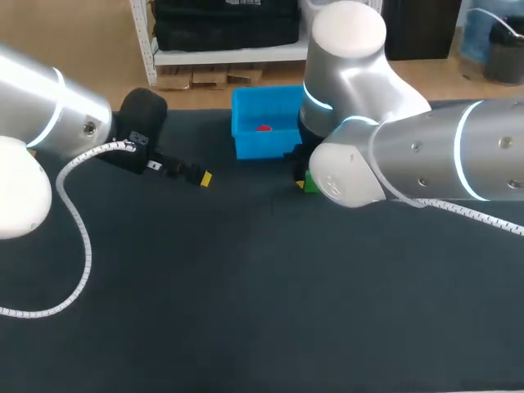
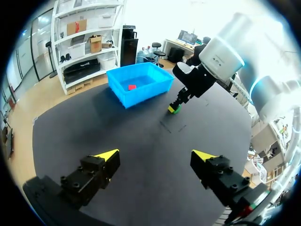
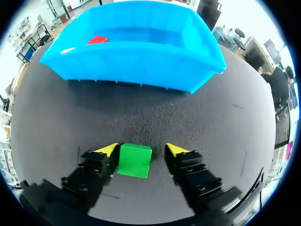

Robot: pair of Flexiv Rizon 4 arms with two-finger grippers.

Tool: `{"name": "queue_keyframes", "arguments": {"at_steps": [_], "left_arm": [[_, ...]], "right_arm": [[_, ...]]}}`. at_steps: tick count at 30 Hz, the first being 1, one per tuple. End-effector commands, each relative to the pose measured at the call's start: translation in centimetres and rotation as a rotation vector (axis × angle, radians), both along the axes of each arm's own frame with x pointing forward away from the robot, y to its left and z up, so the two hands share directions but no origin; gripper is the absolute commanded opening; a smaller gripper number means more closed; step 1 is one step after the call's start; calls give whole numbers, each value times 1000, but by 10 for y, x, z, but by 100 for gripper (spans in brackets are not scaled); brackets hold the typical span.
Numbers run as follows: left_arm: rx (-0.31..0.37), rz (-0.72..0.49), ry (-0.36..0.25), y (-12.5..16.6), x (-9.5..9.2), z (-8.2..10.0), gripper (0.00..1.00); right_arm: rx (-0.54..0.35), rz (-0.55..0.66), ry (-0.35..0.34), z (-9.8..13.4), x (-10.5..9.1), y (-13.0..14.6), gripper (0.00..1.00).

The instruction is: Use the left arm to pick the red cube and place it into the blue plastic box first, then use the right arm to grasp the green cube and put it into the same blue plastic box after the first action is fully finished.

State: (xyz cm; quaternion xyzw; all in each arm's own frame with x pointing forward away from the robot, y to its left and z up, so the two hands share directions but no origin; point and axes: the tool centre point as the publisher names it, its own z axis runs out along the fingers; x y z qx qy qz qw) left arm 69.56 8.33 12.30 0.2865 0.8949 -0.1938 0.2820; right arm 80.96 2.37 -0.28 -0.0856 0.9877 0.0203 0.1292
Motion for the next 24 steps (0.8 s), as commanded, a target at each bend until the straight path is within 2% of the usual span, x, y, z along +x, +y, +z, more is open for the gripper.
{"name": "queue_keyframes", "arguments": {"at_steps": [1,14,24], "left_arm": [[-7,-5,-2,1,0,-1,100],[-7,-5,-2,1,0,-1,100],[-7,-5,-2,1,0,-1,100]], "right_arm": [[-1,-2,6,-2,2,0,0],[2,-3,5,1,1,0,0],[25,-12,-19,20,0,-1,0]]}}
